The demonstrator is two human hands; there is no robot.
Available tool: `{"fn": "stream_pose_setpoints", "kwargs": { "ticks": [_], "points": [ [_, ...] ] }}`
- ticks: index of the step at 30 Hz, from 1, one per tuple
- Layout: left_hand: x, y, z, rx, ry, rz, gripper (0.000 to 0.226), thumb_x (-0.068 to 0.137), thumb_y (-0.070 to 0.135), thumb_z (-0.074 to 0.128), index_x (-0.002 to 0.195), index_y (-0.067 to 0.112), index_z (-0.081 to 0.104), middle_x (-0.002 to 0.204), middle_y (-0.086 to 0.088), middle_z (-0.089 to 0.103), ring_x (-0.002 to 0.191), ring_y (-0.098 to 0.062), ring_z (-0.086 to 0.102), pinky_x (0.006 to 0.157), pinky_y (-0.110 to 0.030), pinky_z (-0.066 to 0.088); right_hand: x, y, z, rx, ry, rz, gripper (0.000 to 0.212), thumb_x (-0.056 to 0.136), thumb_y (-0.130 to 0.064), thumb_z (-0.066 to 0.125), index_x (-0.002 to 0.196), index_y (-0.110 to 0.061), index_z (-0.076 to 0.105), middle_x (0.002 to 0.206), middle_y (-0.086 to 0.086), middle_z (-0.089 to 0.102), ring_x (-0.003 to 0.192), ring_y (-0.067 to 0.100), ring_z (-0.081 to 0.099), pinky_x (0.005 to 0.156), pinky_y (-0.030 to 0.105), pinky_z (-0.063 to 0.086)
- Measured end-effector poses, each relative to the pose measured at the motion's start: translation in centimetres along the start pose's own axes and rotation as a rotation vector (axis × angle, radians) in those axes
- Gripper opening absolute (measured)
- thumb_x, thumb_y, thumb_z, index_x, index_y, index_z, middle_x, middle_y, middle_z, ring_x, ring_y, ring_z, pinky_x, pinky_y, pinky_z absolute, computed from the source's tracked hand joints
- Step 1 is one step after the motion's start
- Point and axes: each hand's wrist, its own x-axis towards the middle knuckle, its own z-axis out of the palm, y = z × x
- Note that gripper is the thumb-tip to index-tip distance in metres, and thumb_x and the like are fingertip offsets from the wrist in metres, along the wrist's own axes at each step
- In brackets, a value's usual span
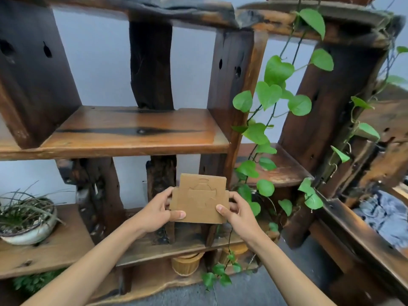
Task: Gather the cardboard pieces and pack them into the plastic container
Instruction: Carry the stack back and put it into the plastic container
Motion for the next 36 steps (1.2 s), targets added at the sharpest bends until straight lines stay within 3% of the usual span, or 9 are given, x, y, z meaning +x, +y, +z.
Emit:
{"fn": "stream_pose_setpoints", "kwargs": {
  "ticks": [6, 11, 13, 17, 23, 27, 29, 32, 36],
  "points": [
    [-1.2, -3.5, 2.8, -0.1, -0.155, -0.087, 0.046, 0.092, 0.012, 0.07, 0.13, 0.031, 0.053, 0.121, 0.005, 0.074, 0.11, -0.008, 0.07, 0.083, -0.024, 0.058, -5.4, 3.2, 0.4, 0.025, 0.099, 0.129, 0.023, 0.099, -0.007, 0.063, 0.121, -0.01, 0.058, 0.114, 0.007, 0.077, 0.107, 0.018, 0.072, 0.08, 0.022, 0.058],
    [-1.0, -5.7, 5.4, -0.263, -0.199, -0.179, 0.031, 0.097, 0.007, 0.06, 0.128, 0.013, 0.061, 0.122, -0.007, 0.074, 0.113, -0.022, 0.071, 0.094, -0.039, 0.057, -9.9, 5.4, 0.5, 0.048, 0.188, 0.2, 0.023, 0.099, -0.006, 0.063, 0.121, -0.006, 0.057, 0.116, 0.005, 0.075, 0.107, 0.016, 0.072, 0.086, 0.029, 0.06],
    [-1.1, -6.2, 6.6, -0.27, -0.263, -0.178, 0.031, 0.098, 0.011, 0.06, 0.129, 0.012, 0.062, 0.122, -0.009, 0.074, 0.114, -0.025, 0.07, 0.094, -0.042, 0.058, -11.6, 6.3, 0.4, 0.049, 0.23, 0.222, 0.022, 0.099, -0.006, 0.064, 0.12, -0.006, 0.058, 0.115, 0.005, 0.076, 0.102, 0.012, 0.073, 0.08, 0.023, 0.058],
    [-1.5, -6.5, 9.7, -0.211, -0.378, -0.16, 0.032, 0.098, 0.016, 0.061, 0.13, 0.015, 0.063, 0.123, -0.007, 0.074, 0.114, -0.025, 0.07, 0.094, -0.042, 0.057, -15.3, 8.0, -0.5, 0.077, 0.327, 0.272, 0.018, 0.099, -0.006, 0.063, 0.117, -0.009, 0.058, 0.115, 0.011, 0.076, 0.102, 0.019, 0.072, 0.075, 0.016, 0.053],
    [-1.5, -7.8, 15.8, -0.147, -0.446, -0.193, 0.028, 0.097, 0.011, 0.061, 0.125, 0.008, 0.065, 0.114, -0.007, 0.077, 0.106, -0.023, 0.073, 0.086, -0.034, 0.06, -20.6, 10.4, -2.6, 0.115, 0.466, 0.342, 0.021, 0.099, -0.006, 0.064, 0.119, -0.006, 0.059, 0.114, 0.011, 0.077, 0.106, 0.027, 0.073, 0.084, 0.027, 0.058],
    [-1.5, -8.9, 20.0, -0.078, -0.52, -0.203, 0.027, 0.098, 0.012, 0.061, 0.125, 0.009, 0.065, 0.114, -0.008, 0.077, 0.109, -0.027, 0.072, 0.096, -0.047, 0.056, -24.6, 11.9, -3.7, 0.164, 0.564, 0.381, 0.023, 0.098, -0.002, 0.063, 0.121, -0.001, 0.058, 0.117, 0.014, 0.075, 0.099, 0.015, 0.073, 0.081, 0.025, 0.06],
    [-1.6, -9.3, 22.4, -0.044, -0.567, -0.205, 0.027, 0.097, 0.012, 0.062, 0.124, 0.009, 0.065, 0.114, -0.008, 0.077, 0.108, -0.026, 0.072, 0.099, -0.05, 0.054, -26.9, 13.0, -4.2, 0.191, 0.628, 0.421, 0.023, 0.098, -0.003, 0.064, 0.12, -0.001, 0.059, 0.119, 0.016, 0.074, 0.104, 0.019, 0.073, 0.087, 0.031, 0.06],
    [-2.1, -9.8, 26.0, -0.013, -0.676, -0.208, 0.025, 0.097, 0.014, 0.063, 0.121, 0.014, 0.067, 0.112, -0.002, 0.078, 0.107, -0.021, 0.073, 0.096, -0.044, 0.056, -30.8, 14.4, -4.8, 0.24, 0.726, 0.465, 0.023, 0.097, -0.003, 0.066, 0.119, -0.002, 0.06, 0.118, 0.018, 0.075, 0.112, 0.03, 0.07, 0.098, 0.042, 0.056],
    [-3.4, -10.2, 30.3, 0.01, -0.803, -0.234, 0.027, 0.097, 0.01, 0.062, 0.124, 0.008, 0.065, 0.111, -0.004, 0.078, 0.104, -0.02, 0.074, 0.085, -0.034, 0.06, -35.7, 15.7, -5.0, 0.313, 0.86, 0.497, 0.025, 0.093, -0.005, 0.072, 0.117, -0.007, 0.065, 0.11, 0.009, 0.079, 0.105, 0.019, 0.073, 0.089, 0.028, 0.058]
  ]
}}
